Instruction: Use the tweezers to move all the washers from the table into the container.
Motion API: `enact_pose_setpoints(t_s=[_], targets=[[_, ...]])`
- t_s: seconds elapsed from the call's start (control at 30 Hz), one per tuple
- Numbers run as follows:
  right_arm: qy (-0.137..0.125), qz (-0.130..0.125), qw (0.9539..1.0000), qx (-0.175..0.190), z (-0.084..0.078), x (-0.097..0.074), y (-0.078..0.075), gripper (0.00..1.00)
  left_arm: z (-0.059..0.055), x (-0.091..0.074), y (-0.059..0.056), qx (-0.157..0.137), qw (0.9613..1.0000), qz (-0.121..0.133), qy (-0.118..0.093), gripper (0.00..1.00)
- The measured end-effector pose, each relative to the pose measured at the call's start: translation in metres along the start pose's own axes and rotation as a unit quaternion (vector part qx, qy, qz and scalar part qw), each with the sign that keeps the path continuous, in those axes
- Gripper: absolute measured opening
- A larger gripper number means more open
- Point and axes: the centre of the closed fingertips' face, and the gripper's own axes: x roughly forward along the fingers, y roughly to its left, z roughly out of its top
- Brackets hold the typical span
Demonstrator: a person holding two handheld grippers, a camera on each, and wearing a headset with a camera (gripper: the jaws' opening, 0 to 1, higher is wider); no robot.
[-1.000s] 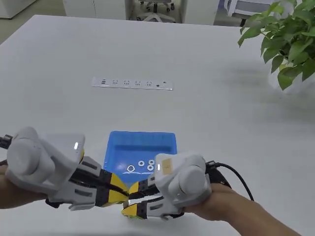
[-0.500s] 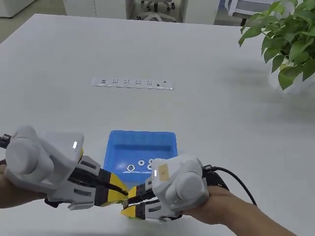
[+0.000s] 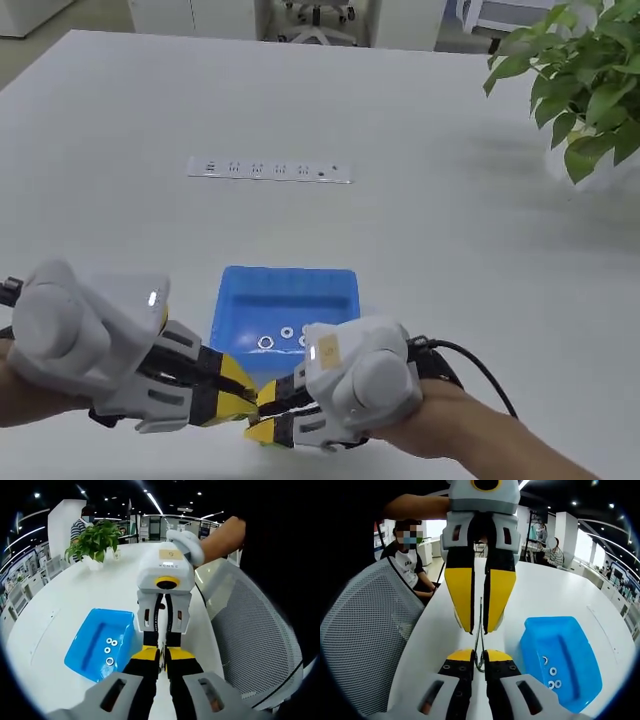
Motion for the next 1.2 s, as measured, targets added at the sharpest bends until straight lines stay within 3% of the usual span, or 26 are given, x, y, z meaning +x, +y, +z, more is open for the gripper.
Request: enact_pose_setpoints(t_s=[0.37,0.63,0.7,0.8,0.87,1.07,1.2], targets=[[0.003,0.003,1.0000,-0.002,0.001,0.002,0.002,0.09,-0.002,-0.010,0.006,-0.022,0.9995,0.019,-0.015,0.28],[0.002,0.004,1.0000,-0.005,0.005,-0.001,0.004,0.09,-0.012,-0.021,0.008,-0.052,0.9969,0.051,-0.030,0.54],[0.002,0.003,1.0000,-0.005,0.007,-0.002,0.004,0.09,-0.015,-0.024,0.009,-0.072,0.9950,0.061,-0.031,0.60],[0.002,0.003,1.0000,-0.007,0.008,-0.003,0.004,0.09,-0.016,-0.026,0.009,-0.071,0.9944,0.069,-0.037,0.64],[0.002,0.003,1.0000,-0.008,0.010,-0.004,0.004,0.09,-0.016,-0.028,0.010,-0.088,0.9921,0.079,-0.044,0.68],[-0.003,0.001,1.0000,-0.007,0.017,-0.009,0.002,0.09,-0.018,-0.035,0.016,-0.099,0.9869,0.117,-0.049,0.78],[-0.008,-0.002,0.9999,-0.006,0.021,-0.014,-0.001,0.09,-0.013,-0.041,0.018,-0.110,0.9820,0.136,-0.071,0.83]])
